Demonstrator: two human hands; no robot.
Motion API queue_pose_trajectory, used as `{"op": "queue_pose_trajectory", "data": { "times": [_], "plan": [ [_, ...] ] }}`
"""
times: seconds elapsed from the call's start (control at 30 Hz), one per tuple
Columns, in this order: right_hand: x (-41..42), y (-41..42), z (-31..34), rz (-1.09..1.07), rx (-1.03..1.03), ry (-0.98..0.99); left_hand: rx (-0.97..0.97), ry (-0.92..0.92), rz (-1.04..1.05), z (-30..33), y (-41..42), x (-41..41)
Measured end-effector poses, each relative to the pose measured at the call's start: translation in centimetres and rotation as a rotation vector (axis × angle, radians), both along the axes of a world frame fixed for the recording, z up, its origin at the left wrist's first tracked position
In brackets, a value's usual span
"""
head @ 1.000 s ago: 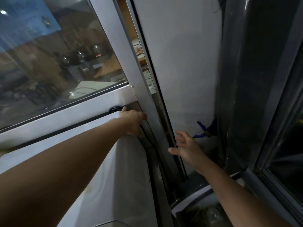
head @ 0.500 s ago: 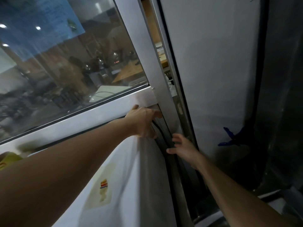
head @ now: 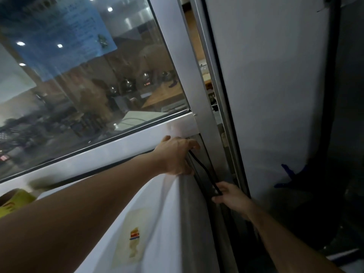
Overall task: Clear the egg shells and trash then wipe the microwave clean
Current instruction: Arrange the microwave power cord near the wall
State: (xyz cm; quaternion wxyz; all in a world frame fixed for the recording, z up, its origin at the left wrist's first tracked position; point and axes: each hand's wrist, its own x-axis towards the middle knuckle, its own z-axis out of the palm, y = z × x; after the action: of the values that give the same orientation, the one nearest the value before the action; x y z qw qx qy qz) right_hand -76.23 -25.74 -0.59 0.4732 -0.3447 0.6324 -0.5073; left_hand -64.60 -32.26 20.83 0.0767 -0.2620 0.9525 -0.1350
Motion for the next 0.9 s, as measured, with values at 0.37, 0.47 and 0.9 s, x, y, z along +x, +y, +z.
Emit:
{"op": "queue_pose_trajectory", "data": {
  "times": [0.37,0.47,0.9],
  "plan": [
    [-3.4,8.2,6.5,-0.052,-0.061,0.199,0.051,0.028,-0.07,1.6,3.6,-0.9],
    [-3.4,10.2,9.2,-0.069,-0.078,0.255,0.053,0.044,-0.092,2.1,4.6,-1.0],
    [-1.6,13.6,20.0,-0.144,-0.068,0.57,0.103,0.271,-0.137,2.7,6.4,-2.4]
  ]
}}
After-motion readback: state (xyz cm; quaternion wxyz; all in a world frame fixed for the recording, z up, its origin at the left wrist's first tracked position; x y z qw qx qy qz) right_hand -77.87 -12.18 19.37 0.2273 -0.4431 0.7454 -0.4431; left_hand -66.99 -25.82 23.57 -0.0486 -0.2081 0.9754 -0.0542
